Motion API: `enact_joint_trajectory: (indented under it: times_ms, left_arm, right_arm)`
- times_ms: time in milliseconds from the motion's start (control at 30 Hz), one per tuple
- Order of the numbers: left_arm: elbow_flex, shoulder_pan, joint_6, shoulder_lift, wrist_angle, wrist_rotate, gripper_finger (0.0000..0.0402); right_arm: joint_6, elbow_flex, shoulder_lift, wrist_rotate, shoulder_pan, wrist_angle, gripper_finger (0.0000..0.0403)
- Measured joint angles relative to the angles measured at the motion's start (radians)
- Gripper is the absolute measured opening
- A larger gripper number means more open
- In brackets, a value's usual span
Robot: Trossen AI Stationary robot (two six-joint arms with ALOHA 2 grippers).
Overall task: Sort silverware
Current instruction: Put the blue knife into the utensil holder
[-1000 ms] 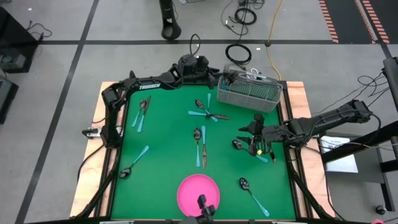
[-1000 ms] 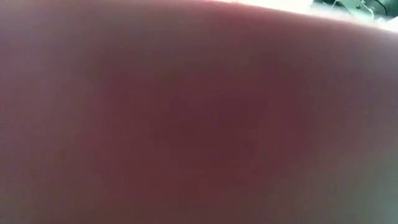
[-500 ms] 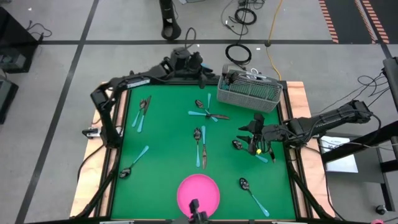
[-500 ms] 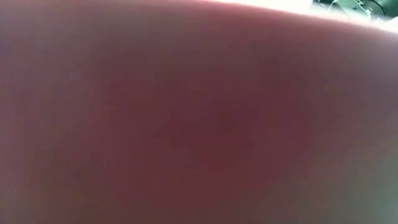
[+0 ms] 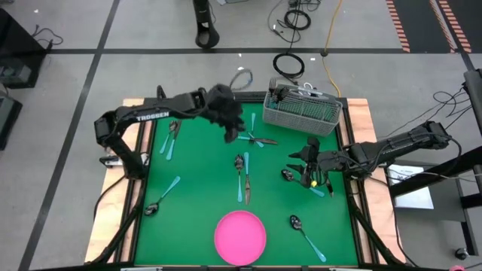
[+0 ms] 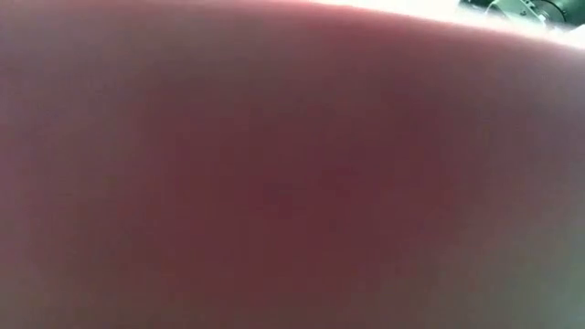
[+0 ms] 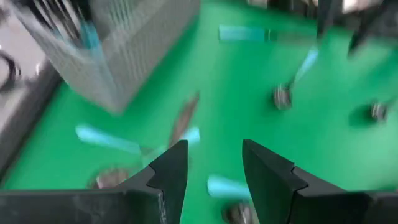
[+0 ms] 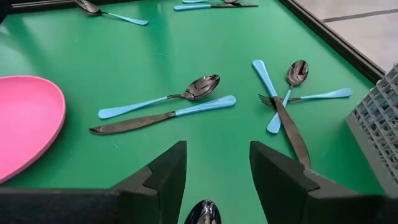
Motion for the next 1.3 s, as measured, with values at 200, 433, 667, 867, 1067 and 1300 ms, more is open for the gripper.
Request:
enact_joint_trajectory:
  times_ms: [200,433,667,867,1067,1300]
  left_arm:
    - [-0.088,-0.096,0.134,0.001,-0.023,-0.142,0.0154]
    - [-0.094,-0.077,0.301,0.087,0.092,-0.244,0.0154]
    - [-0.031,0.060,0.359,0.226,0.081,-0.112,0.0153]
    - [0.028,0.102,0.393,0.339,0.079,-0.047,0.0138]
    - [0.078,0.072,0.422,0.403,0.041,-0.020,0.0130]
    - [0.082,0.055,0.424,0.407,0.024,-0.018,0.0129]
  right_arm:
    - [-0.084,0.000,0.000,0.009,-0.002,0.005,0.0164]
    - [-0.096,0.000,0.000,0.029,-0.008,0.003,0.0164]
    - [-0.097,0.000,0.000,0.029,-0.008,-0.006,0.0164]
    - [-0.122,0.000,0.000,0.028,-0.008,-0.008,0.0164]
    - [-0.123,0.000,0.000,0.027,-0.009,-0.013,0.0164]
    - [-0.130,0.000,0.001,0.027,-0.009,-0.026,0.0164]
